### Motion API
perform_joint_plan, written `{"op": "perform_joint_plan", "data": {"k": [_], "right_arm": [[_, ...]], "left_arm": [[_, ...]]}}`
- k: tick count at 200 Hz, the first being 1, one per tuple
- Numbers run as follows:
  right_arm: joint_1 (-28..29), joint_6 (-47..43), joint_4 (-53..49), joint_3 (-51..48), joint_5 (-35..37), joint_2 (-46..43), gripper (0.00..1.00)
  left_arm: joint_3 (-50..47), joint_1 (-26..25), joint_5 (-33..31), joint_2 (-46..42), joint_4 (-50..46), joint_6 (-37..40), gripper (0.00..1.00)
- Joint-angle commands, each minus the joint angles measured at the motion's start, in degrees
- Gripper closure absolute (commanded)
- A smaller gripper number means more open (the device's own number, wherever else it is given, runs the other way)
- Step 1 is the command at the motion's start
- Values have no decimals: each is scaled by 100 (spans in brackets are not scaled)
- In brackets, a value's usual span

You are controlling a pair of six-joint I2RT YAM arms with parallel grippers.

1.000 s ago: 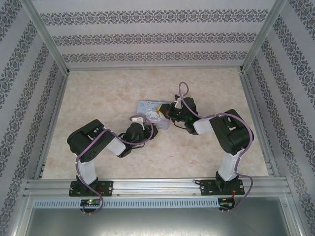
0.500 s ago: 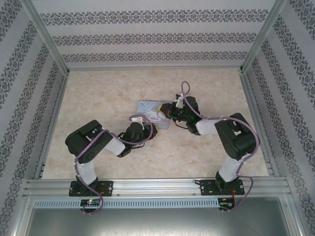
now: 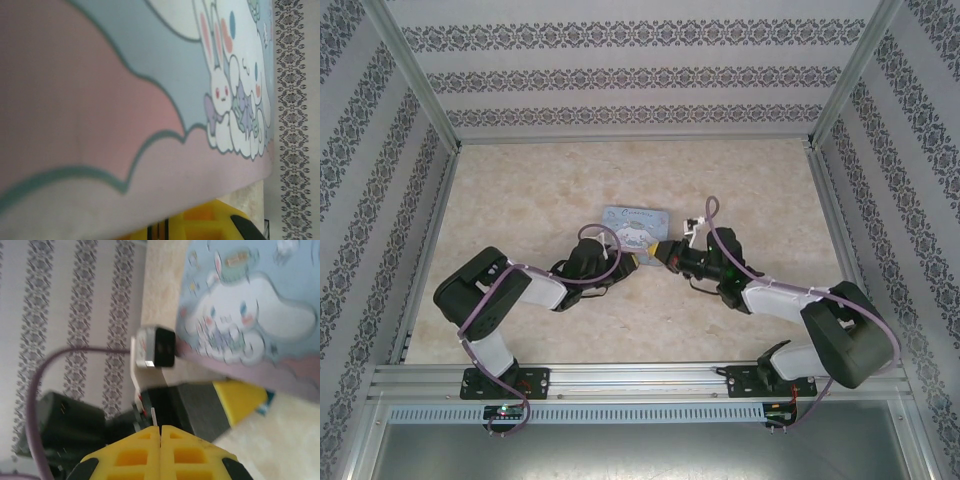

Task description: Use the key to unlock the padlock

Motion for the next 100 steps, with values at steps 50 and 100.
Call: {"op": "perform_joint_plan", "data": {"k": [50, 100], "right_arm": [[643, -73, 253, -725, 764, 135, 100], [591, -116, 385, -728, 762, 313, 100]], "left_arm": [[29, 364, 837, -225, 383, -395, 100], [61, 485, 1293, -360, 576, -417, 100]]}}
